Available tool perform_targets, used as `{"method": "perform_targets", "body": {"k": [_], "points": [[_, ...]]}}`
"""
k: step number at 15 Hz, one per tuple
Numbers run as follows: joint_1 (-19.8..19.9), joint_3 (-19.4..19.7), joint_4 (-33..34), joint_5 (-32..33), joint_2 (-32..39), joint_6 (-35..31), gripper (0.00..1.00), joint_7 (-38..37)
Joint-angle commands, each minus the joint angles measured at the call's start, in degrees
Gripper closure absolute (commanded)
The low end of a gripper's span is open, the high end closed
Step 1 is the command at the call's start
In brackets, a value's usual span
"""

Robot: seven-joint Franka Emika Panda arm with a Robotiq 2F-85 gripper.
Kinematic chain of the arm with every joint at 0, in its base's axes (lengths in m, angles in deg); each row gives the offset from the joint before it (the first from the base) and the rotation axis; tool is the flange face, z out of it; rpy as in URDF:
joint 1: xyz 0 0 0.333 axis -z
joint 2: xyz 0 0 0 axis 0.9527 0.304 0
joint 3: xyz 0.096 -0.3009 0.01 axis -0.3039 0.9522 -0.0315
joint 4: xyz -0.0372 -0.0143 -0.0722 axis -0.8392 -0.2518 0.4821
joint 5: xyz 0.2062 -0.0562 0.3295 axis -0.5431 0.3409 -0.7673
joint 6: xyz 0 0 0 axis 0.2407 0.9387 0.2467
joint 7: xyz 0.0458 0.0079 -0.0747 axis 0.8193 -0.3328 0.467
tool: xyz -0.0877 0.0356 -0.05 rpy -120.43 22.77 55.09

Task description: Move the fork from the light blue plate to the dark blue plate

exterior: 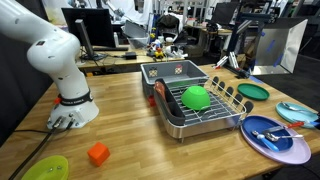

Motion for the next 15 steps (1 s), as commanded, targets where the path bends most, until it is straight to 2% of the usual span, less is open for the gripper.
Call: {"method": "perform_targets", "body": {"k": [1, 8, 12, 15], "points": [[1.38, -0.41, -0.42, -1.98, -1.58, 0.89, 0.93, 2.84], [0.07, 0.18, -4.23, 0.11, -6.67, -1.51, 0.93, 11.59], [-3.82, -0.04, -9.84, 4.01, -12.34, -4.79, 0.93, 17.32], [-7.1, -0.78, -13.97, 7.26, -16.95, -7.69, 0.93, 18.51]]}}
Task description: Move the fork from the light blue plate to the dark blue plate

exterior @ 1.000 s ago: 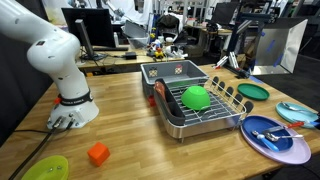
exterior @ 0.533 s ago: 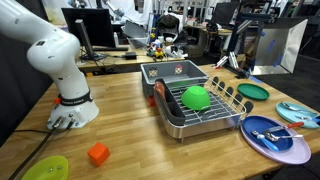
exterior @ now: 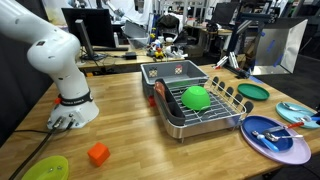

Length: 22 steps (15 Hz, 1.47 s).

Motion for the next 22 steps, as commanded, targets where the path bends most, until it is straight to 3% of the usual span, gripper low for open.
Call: {"method": "perform_targets", "body": {"k": [1, 4, 5, 6, 14, 15, 19, 22], "points": [[-2.49, -0.94, -5.16, 4.0, -5.75, -3.84, 0.93, 2.38], [-3.65, -2.39, -5.6, 7.98, -6.87, -2.43, 0.93, 1.94], [-3.14, -2.58, -4.49, 6.65, -5.7, -1.97, 0.93, 0.12], [-3.3, -2.9, -4.56, 6.84, -5.83, -1.96, 0.74, -0.12], [-3.02, -2.84, -4.54, 6.83, -5.7, -1.95, 0.74, -0.17], [-3.03, -2.74, -4.67, 6.63, -5.91, -2.56, 0.93, -0.46], [-4.7, -2.36, -5.41, 9.79, -7.26, -9.05, 0.93, -3.56], [-7.54, -2.74, -5.52, 17.37, -7.75, -16.45, 0.93, -9.41]]}}
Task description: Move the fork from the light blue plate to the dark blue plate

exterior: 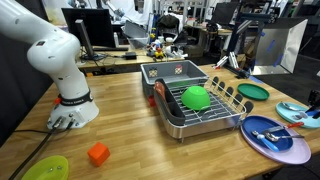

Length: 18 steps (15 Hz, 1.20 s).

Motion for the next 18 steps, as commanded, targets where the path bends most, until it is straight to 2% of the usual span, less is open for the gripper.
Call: {"method": "perform_targets", "body": {"k": [1, 4, 7, 11, 12, 13, 18], "points": [[-3.3, -0.69, -1.17, 9.82, -1.28, -7.6, 0.93, -7.87], [-7.48, -0.55, -0.69, 22.38, -0.71, -11.36, 0.93, -17.09], [-11.1, 0.57, -0.08, 35.41, -0.71, -12.39, 0.93, -25.17], [-14.06, 0.51, 0.14, 49.54, -1.93, -12.61, 0.93, -30.99], [-11.98, -1.33, 1.06, 45.81, -0.56, -11.93, 0.93, -30.1], [-12.23, -1.58, 1.09, 46.44, -0.67, -11.89, 0.74, -30.8], [-11.82, -1.47, 1.08, 46.36, -0.52, -11.87, 0.74, -30.73]]}}
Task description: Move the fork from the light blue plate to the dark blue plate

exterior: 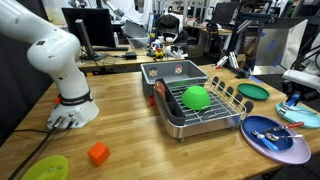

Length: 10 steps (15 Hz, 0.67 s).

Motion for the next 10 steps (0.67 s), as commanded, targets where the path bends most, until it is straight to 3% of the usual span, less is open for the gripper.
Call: {"method": "perform_targets", "body": {"k": [1, 6, 10], "points": [[1.01, -0.88, 0.21, 0.22, 0.09, 0.09, 0.93, 0.0], [-3.12, 0.51, 1.39, 12.15, -0.76, 0.17, 0.93, -5.7], [-5.59, -2.77, 3.93, 18.15, -0.13, 1.6, 0.93, -7.15]]}}
